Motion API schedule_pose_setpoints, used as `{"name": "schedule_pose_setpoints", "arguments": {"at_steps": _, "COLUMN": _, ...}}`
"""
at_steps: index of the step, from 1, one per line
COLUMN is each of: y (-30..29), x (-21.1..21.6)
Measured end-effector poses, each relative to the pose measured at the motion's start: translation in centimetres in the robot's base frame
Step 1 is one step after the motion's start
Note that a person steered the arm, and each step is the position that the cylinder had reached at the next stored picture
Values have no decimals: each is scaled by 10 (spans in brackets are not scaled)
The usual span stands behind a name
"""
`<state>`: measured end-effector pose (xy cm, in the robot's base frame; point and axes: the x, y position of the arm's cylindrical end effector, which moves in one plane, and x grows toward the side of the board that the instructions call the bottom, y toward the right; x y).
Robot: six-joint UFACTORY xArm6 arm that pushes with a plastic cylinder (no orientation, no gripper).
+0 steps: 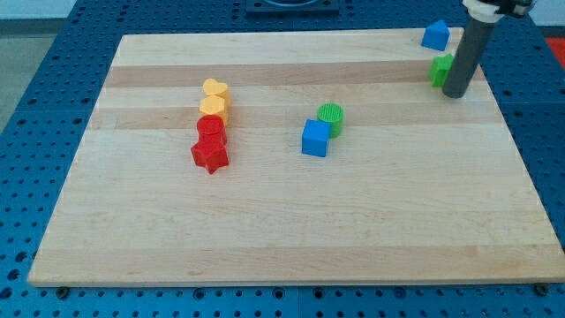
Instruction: Place the green star vertically below the blue triangle
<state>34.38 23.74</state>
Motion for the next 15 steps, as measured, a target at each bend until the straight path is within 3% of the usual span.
{"name": "schedule_pose_setpoints", "arguments": {"at_steps": 10, "y": -11, "x": -36}}
{"name": "schedule_pose_setpoints", "arguments": {"at_steps": 13, "y": -75, "x": -32}}
{"name": "schedule_pose_setpoints", "arguments": {"at_steps": 15, "y": -72, "x": -59}}
